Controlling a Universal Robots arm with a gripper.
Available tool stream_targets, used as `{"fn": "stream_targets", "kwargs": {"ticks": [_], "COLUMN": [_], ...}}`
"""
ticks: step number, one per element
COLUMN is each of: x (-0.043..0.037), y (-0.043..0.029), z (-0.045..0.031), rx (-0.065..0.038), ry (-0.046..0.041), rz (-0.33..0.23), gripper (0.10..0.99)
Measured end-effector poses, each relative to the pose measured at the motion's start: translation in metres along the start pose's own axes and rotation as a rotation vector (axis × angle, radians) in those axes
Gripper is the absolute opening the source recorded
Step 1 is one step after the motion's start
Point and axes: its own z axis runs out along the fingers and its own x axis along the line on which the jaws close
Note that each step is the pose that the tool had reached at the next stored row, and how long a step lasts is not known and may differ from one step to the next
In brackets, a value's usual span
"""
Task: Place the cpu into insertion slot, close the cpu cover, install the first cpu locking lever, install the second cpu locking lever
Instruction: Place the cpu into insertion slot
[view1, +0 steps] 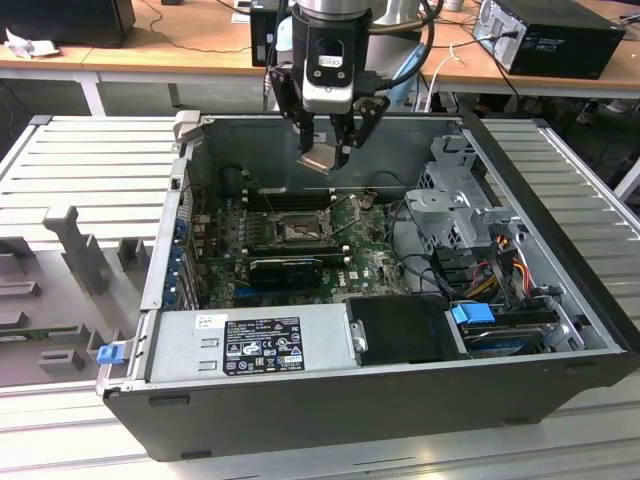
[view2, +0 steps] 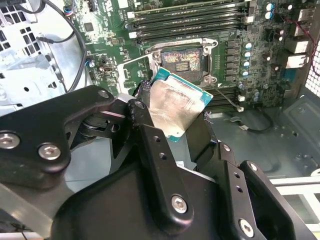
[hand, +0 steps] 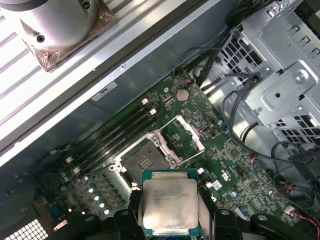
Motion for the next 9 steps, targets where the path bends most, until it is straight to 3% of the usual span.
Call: {"fn": "stream_targets", "kwargs": {"ticks": [9], "x": [0.0000], "y": [-0.0001], "z": [0.0007], "rx": [-0.002], "ry": [-0.0105], "rz": [0.116], "gripper": [0.529]}}
